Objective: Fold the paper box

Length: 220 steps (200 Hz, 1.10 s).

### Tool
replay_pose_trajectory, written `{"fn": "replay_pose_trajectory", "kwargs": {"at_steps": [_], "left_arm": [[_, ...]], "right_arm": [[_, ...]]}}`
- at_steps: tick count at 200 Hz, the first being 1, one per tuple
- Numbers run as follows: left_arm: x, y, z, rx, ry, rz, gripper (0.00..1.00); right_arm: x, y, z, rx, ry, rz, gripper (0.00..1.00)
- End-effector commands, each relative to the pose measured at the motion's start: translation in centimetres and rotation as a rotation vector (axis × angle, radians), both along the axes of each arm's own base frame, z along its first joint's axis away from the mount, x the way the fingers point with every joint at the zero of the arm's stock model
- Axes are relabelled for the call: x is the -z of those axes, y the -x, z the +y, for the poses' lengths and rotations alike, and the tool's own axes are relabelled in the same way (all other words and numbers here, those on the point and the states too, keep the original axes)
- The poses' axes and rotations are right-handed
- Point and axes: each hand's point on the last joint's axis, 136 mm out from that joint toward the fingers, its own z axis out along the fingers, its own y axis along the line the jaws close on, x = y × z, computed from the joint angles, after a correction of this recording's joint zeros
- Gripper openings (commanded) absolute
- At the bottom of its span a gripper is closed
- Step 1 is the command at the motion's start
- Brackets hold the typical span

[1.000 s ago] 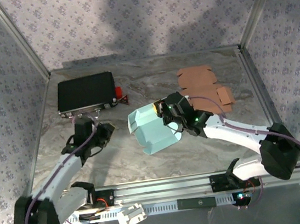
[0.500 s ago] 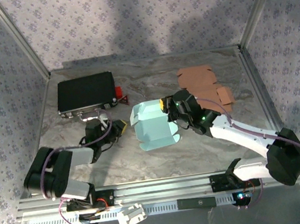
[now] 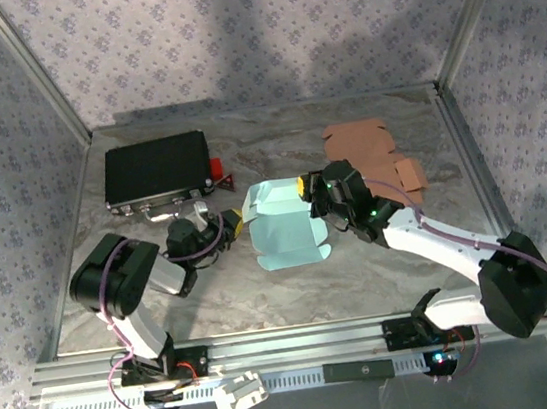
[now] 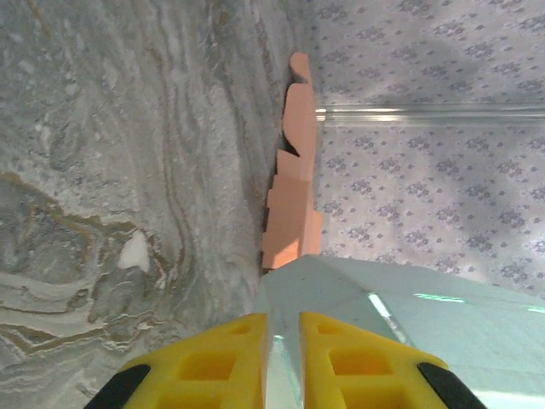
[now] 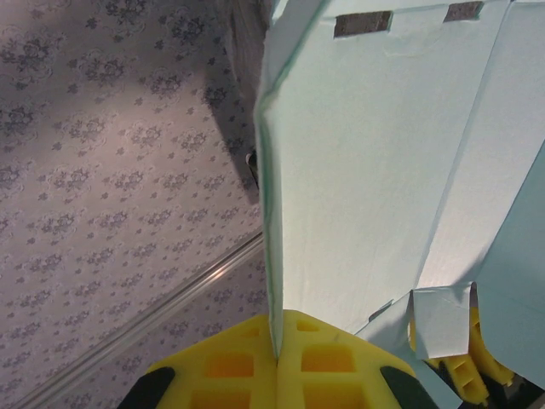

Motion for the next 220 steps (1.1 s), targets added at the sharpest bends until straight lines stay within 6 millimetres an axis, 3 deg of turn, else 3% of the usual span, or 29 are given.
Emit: {"fn": "replay_pose_trajectory", "kwargs": {"at_steps": [1,37,66,137,155,183,193,220], "left_arm": [[-2.5,-0.6,-1.1,0.002,0.063,-0.096,0.16],[-4.0,-0.2,-1.4,-0.012,0.068,-0.141,0.16],[-5.2,-0.2,-1.7,-0.008,0.090,-0.163,0.22],[-3.2,1.2,-3.5,0.035,0.050,-0.136,0.30],[-2.2,2.1,-2.3,0.004,0.020,-0.102,0.38],[3.3,5.0,0.7,-0.014,-0.197,0.125,0.45],[4.3,6.2,1.8,-0.013,-0.297,0.181,0.45],[1.9,8.2,5.8,-0.066,-0.502,0.147,0.50]], "right_arm": [[-0.2,-0.4,0.2,0.031,-0.095,0.025,0.00],[0.0,-0.9,0.1,0.034,-0.106,0.024,0.00],[-0.1,-1.1,0.2,0.034,-0.112,0.022,0.00],[0.4,-1.3,0.4,0.023,-0.093,0.015,0.00],[0.7,-1.3,0.1,0.015,-0.047,0.008,0.00],[1.7,-1.5,0.1,-0.021,0.068,-0.021,0.00],[2.4,-1.7,0.2,-0.033,0.092,-0.027,0.00],[3.8,-1.6,0.9,-0.071,0.144,-0.036,0.00]]}}
